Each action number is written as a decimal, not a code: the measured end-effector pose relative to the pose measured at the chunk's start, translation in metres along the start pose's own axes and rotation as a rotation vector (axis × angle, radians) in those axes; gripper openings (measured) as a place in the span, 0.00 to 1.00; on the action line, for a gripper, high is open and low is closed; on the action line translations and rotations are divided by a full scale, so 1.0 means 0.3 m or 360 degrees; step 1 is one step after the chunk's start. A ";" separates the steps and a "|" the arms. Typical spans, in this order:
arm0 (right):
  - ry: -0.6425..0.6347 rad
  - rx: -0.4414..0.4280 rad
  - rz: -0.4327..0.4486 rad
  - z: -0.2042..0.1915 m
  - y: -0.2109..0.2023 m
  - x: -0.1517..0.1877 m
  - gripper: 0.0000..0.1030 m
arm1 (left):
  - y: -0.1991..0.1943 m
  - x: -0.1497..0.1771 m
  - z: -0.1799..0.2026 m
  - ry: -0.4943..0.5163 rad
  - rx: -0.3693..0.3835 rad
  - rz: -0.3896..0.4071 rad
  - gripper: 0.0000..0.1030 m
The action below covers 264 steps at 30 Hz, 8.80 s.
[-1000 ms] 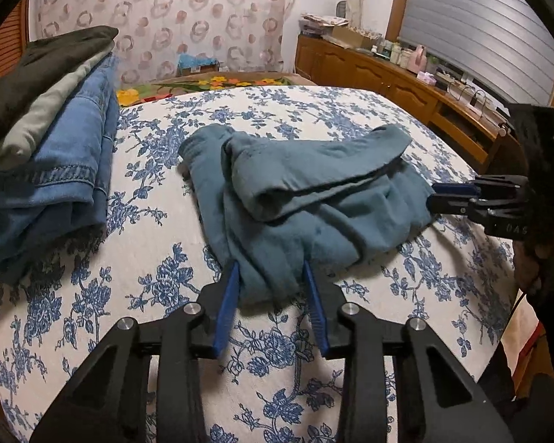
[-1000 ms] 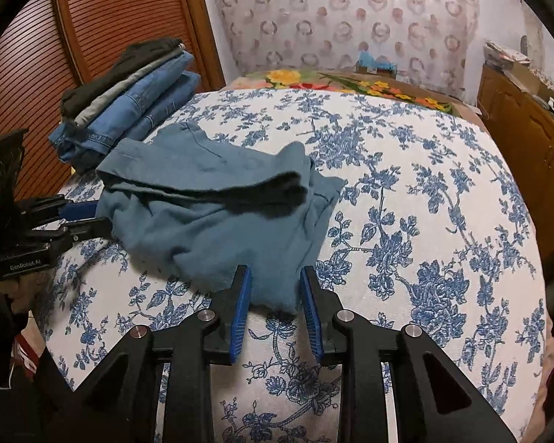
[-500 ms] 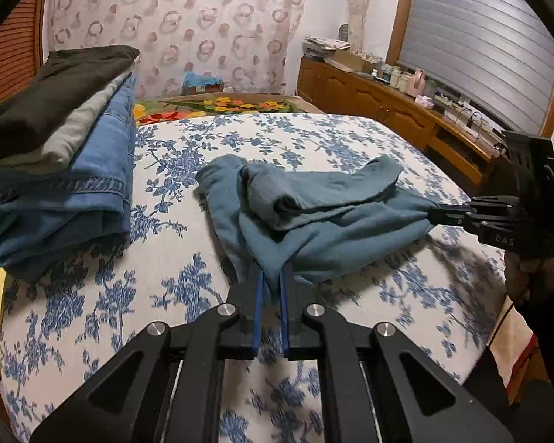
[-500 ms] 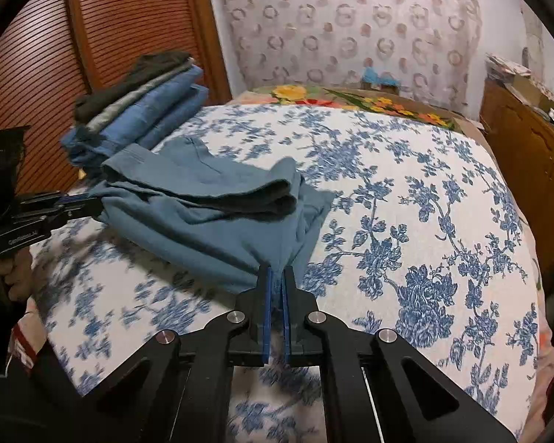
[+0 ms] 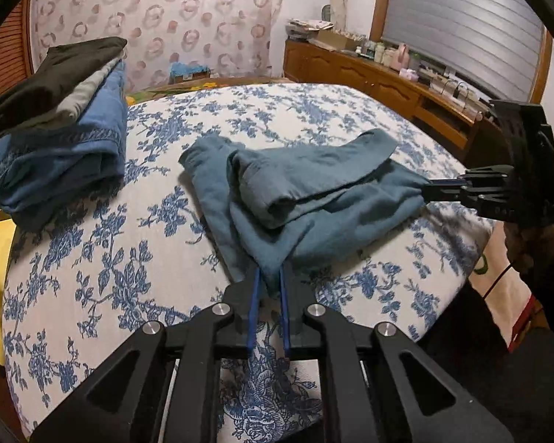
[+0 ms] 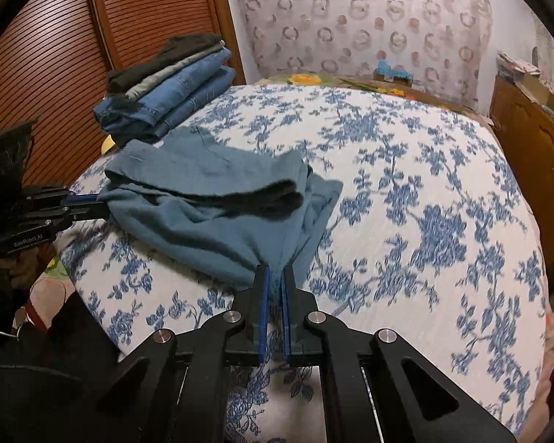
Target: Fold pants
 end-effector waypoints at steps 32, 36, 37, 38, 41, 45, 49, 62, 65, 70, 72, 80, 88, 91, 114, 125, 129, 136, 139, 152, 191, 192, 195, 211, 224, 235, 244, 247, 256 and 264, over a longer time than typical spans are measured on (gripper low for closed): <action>-0.0066 0.0102 0.0023 -0.003 0.089 -0.090 0.27 | 0.087 -0.180 -0.130 -0.0033 -0.0134 0.0073 0.46; -0.0101 0.0089 0.0012 -0.009 0.114 -0.113 0.27 | 0.126 -0.222 -0.151 -0.0025 -0.0161 0.0072 0.46; -0.0119 0.0092 0.0012 -0.010 0.123 -0.123 0.27 | 0.136 -0.229 -0.157 -0.0029 -0.0173 0.0067 0.46; -0.0140 0.0096 0.0017 -0.011 0.130 -0.134 0.27 | 0.143 -0.236 -0.166 -0.0040 -0.0186 0.0067 0.46; -0.0196 0.0114 0.0014 -0.007 0.159 -0.179 0.27 | 0.153 -0.252 -0.189 -0.0065 -0.0218 0.0077 0.46; -0.0201 0.0104 -0.0010 0.014 0.210 -0.230 0.27 | 0.173 -0.257 -0.214 -0.0109 -0.0227 0.0067 0.46; -0.0163 0.0100 -0.0040 0.040 0.258 -0.245 0.27 | 0.191 -0.259 -0.236 -0.0138 -0.0251 0.0051 0.46; -0.0035 -0.0100 0.0009 0.049 0.284 -0.275 0.11 | 0.150 -0.250 -0.198 -0.0143 -0.0207 0.0091 0.46; -0.0098 -0.0077 0.0073 0.035 0.259 -0.301 0.10 | 0.132 -0.248 -0.182 -0.0137 -0.0196 0.0107 0.46; -0.0128 0.0099 0.0179 0.051 0.236 -0.346 0.09 | 0.113 -0.239 -0.149 -0.0124 -0.0142 0.0123 0.46; -0.0122 0.0159 0.0111 0.069 0.270 -0.331 0.09 | 0.112 -0.232 -0.140 -0.0119 -0.0134 0.0119 0.46; -0.0064 0.0169 0.0038 0.087 0.318 -0.318 0.09 | 0.167 -0.214 -0.150 -0.0120 -0.0132 0.0057 0.46; -0.0071 0.0171 0.0060 0.079 0.288 -0.330 0.09 | 0.233 -0.270 -0.179 -0.0110 -0.0135 0.0034 0.33; -0.0061 0.0155 0.0072 0.079 0.278 -0.328 0.10 | 0.253 -0.274 -0.195 -0.0110 -0.0150 0.0027 0.18; -0.0058 0.0166 0.0099 0.011 0.037 -0.127 0.26 | 0.121 -0.165 -0.048 0.0014 -0.0053 0.0037 0.68; 0.0046 0.0081 0.0011 -0.002 0.025 -0.027 0.27 | 0.066 -0.037 -0.027 -0.0040 -0.0040 -0.0003 0.68; 0.0053 0.0065 -0.0009 -0.007 0.033 -0.003 0.27 | 0.068 -0.007 -0.034 -0.0049 -0.0048 -0.0033 0.68; 0.0070 0.0063 -0.0001 -0.013 0.040 0.002 0.27 | 0.073 0.000 -0.028 -0.0076 -0.0052 -0.0033 0.68; 0.0073 0.0063 0.0008 -0.010 0.043 0.005 0.27 | 0.074 0.012 -0.022 -0.0084 -0.0048 -0.0026 0.68; 0.0039 0.0074 0.0021 -0.022 0.039 0.008 0.15 | 0.053 0.005 -0.008 -0.0155 0.0020 0.0033 0.37; 0.0190 0.0096 0.0062 0.001 0.008 -0.023 0.44 | 0.018 -0.082 -0.102 -0.0260 -0.0067 0.0070 0.65; 0.0194 0.0114 0.0058 0.007 0.023 -0.027 0.44 | 0.028 -0.093 -0.109 -0.0268 -0.0072 0.0070 0.65; 0.0197 0.0144 0.0034 0.019 0.064 -0.037 0.44 | 0.062 -0.118 -0.125 -0.0270 -0.0072 0.0069 0.65; 0.0136 0.0196 0.0027 -0.002 0.132 -0.060 0.44 | 0.159 -0.107 -0.165 -0.0335 -0.0083 -0.0011 0.65; 0.0256 -0.0022 0.0085 0.000 0.125 -0.061 0.11 | 0.137 -0.124 -0.121 -0.0376 0.0104 0.0044 0.16; 0.0144 0.0021 0.0235 -0.050 0.021 -0.109 0.10 | -0.008 -0.193 -0.057 -0.0299 0.0128 0.0221 0.14; 0.0035 0.0048 0.0358 -0.077 -0.077 -0.185 0.10 | -0.120 -0.300 -0.045 -0.0243 0.0105 0.0380 0.14; 0.0004 0.0050 0.0393 -0.085 -0.103 -0.219 0.10 | -0.145 -0.337 -0.047 -0.0224 0.0100 0.0425 0.14; -0.0107 0.0047 0.0463 -0.114 -0.137 -0.292 0.10 | -0.215 -0.400 -0.060 -0.0185 0.0066 0.0532 0.14; -0.0188 0.0015 0.0474 -0.126 -0.096 -0.333 0.10 | -0.215 -0.406 -0.097 -0.0189 0.0039 0.0552 0.14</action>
Point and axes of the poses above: each gripper's, at about its wrist camera, not at the fingertips, and y roughly the way its jaws point, z to its right, x to its underside, the point moved 10 cm from there along y, roughly the way its jaws point, and after that the axes turned 5 degrees about z, right-handed, at the moved point
